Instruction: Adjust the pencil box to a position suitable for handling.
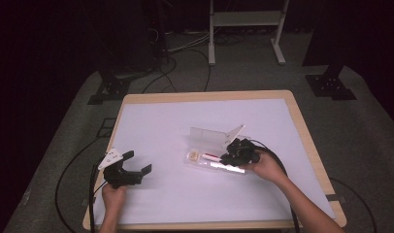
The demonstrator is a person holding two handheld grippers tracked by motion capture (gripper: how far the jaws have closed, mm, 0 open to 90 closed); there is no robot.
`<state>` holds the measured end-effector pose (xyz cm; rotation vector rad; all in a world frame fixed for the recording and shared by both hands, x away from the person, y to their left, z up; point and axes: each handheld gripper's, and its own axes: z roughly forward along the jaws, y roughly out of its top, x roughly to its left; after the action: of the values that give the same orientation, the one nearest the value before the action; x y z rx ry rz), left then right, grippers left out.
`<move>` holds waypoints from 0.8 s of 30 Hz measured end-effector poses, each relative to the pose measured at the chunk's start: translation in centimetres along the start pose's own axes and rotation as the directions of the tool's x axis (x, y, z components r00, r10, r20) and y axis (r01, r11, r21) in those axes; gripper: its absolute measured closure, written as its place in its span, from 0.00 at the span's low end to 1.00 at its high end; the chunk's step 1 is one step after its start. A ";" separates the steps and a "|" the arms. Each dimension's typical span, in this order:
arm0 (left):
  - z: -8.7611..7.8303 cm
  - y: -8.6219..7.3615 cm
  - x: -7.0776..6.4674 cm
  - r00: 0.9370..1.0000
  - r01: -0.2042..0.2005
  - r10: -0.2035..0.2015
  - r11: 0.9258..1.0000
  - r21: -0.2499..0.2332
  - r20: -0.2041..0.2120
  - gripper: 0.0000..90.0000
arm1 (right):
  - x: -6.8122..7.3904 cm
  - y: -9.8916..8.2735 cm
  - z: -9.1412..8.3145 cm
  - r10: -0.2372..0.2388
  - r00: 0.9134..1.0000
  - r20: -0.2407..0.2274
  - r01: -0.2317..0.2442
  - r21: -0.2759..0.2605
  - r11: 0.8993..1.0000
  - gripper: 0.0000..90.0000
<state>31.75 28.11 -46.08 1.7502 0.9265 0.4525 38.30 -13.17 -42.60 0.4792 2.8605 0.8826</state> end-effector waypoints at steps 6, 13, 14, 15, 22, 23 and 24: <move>0.0 0.0 0.0 1.000 0.000 0.000 1.000 0.000 0.000 0.00 | -0.2 -0.1 0.3 0.001 1.000 -0.002 -0.001 0.008 1.000 0.87; 0.0 0.0 0.0 1.000 0.000 0.000 1.000 -0.002 0.001 0.00 | -0.5 -0.2 0.7 0.007 1.000 -0.008 -0.007 0.014 1.000 0.87; 0.0 0.0 0.0 1.000 0.001 -0.001 1.000 -0.001 0.000 0.00 | -0.5 -0.2 0.7 0.008 1.000 -0.009 -0.008 0.015 1.000 0.87; 0.0 0.0 0.0 1.000 0.001 -0.001 1.000 -0.001 0.000 0.00 | -0.6 -0.2 0.8 0.003 1.000 -0.009 -0.003 0.017 1.000 0.87; 0.0 0.0 0.0 1.000 0.000 0.000 1.000 0.000 0.000 0.00 | -0.6 -0.3 1.1 0.002 1.000 -0.016 -0.001 0.027 1.000 0.87; 0.0 0.0 0.0 1.000 0.001 -0.001 1.000 -0.001 0.000 0.00 | -0.6 -0.3 1.2 0.003 1.000 -0.018 -0.002 0.027 1.000 0.87; 0.0 0.0 0.0 1.000 0.000 0.000 1.000 0.001 0.000 0.00 | -0.6 -0.3 1.2 0.004 1.000 -0.018 -0.003 0.030 1.000 0.87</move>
<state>31.75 28.11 -46.08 1.7507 0.9268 0.4527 39.02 -12.95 -43.76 0.4816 2.8943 0.8499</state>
